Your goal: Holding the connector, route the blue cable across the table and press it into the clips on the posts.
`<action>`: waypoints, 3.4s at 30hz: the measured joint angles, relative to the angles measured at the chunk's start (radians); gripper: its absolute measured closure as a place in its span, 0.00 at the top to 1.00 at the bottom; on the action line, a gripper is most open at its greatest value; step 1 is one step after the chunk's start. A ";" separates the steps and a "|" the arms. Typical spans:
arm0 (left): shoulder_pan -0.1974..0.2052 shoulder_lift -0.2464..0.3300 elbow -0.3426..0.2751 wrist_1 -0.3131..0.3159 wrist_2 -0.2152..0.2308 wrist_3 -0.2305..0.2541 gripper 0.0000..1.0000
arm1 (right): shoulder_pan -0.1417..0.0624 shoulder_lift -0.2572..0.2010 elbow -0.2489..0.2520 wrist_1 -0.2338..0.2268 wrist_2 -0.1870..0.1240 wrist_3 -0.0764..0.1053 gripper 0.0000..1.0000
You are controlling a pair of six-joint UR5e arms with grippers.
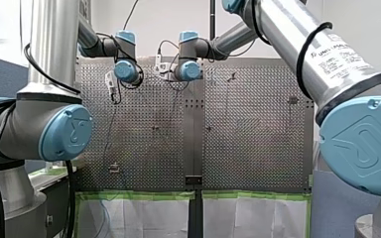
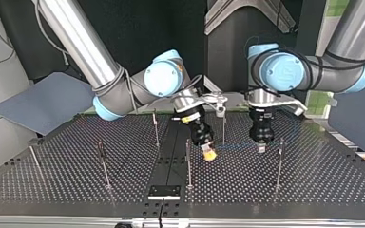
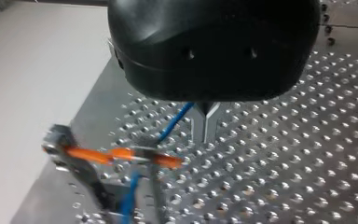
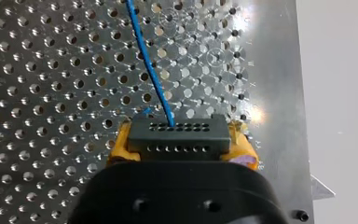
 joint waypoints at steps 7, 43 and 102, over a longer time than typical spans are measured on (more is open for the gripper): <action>-0.003 0.000 -0.052 0.013 -0.012 0.009 0.00 | 0.006 0.001 0.014 0.010 0.008 0.001 0.00; -0.037 -0.161 -0.251 0.178 -0.014 -0.030 0.00 | -0.010 0.003 0.293 0.005 0.032 0.002 0.00; 0.036 -0.427 -0.074 0.296 0.140 -0.141 0.00 | -0.123 0.078 0.352 -0.116 0.001 0.078 0.00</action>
